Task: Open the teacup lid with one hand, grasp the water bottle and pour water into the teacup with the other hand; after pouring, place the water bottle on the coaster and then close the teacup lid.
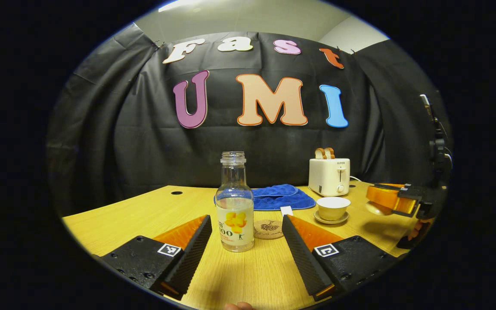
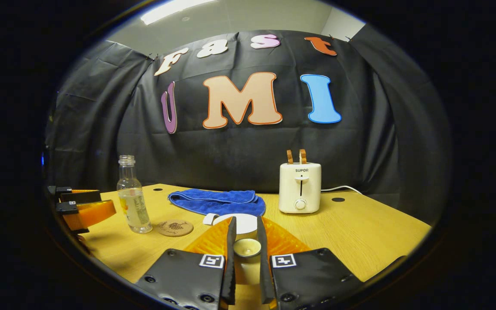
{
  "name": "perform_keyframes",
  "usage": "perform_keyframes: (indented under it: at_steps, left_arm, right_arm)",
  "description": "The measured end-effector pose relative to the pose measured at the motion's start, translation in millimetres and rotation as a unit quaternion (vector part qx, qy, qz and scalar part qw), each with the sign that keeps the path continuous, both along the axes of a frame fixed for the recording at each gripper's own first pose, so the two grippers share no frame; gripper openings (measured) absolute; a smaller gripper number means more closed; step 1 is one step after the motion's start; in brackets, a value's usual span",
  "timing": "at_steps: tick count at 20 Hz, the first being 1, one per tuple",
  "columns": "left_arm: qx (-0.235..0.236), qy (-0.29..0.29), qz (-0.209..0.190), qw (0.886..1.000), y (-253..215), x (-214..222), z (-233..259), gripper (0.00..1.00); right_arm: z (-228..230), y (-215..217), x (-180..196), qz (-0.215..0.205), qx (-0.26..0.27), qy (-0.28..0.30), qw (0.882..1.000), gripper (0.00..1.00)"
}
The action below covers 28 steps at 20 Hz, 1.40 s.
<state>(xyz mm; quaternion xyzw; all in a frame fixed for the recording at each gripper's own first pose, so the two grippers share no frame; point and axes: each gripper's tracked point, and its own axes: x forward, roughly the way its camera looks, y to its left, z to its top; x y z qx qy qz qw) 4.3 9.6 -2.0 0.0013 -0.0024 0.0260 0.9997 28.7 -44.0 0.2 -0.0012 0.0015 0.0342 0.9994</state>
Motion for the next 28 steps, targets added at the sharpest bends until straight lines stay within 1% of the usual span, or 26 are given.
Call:
perform_keyframes:
  at_steps: [10,12,16,19,23,24,25,27,28]
  left_arm:
    - [0.001,0.001,0.038,0.999,24,41,-2,0.96]
    - [0.001,0.002,0.032,0.999,24,52,-2,0.96]
    - [0.002,0.001,0.038,0.999,33,71,-2,0.96]
    - [0.002,0.003,0.021,1.000,28,85,-3,0.95]
    - [0.002,0.005,0.013,1.000,31,102,-4,0.95]
    - [0.001,0.006,0.020,1.000,33,105,-5,0.84]
    - [0.001,0.005,0.017,1.000,33,103,-4,0.72]
    - [-0.001,0.004,0.015,1.000,32,102,-3,0.70]
    - [0.001,0.006,0.013,1.000,31,103,-4,0.67]
  right_arm:
    - [0,0,-5,0.001,0.000,0.001,1.000,0.26]
    - [0,0,-5,0.001,0.000,0.001,1.000,0.26]
    - [0,-2,-5,-0.002,0.000,0.001,1.000,0.26]
    - [0,-1,-5,-0.003,-0.001,0.001,1.000,0.26]
    - [1,-2,-7,-0.003,-0.001,0.001,1.000,0.26]
    - [0,-2,-8,-0.004,-0.001,0.001,1.000,0.26]
    - [1,-2,-8,-0.004,-0.001,0.001,1.000,0.26]
    - [1,-2,-9,-0.004,-0.001,0.001,1.000,0.26]
    - [1,-2,-9,-0.004,-0.001,0.001,1.000,0.26]
